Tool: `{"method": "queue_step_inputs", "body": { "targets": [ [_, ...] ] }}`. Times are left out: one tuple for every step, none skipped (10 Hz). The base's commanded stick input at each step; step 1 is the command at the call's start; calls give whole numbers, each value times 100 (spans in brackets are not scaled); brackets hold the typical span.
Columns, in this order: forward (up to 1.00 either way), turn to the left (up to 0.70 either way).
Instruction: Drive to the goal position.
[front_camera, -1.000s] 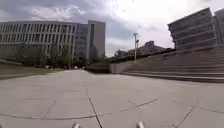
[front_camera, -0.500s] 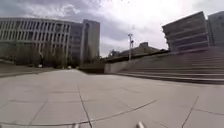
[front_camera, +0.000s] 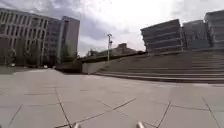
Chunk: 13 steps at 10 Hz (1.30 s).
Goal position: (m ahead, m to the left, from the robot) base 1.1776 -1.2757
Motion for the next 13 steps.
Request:
{"method": "queue_step_inputs", "body": {
  "targets": [
    [0, -70],
    [0, -70],
    [0, -70],
    [0, -70],
    [0, -70],
    [0, -70],
    [0, -70],
    [0, -70],
    [0, -70],
    [0, -70],
    [0, -70],
    [0, -70],
    [0, -70]
  ]
}}
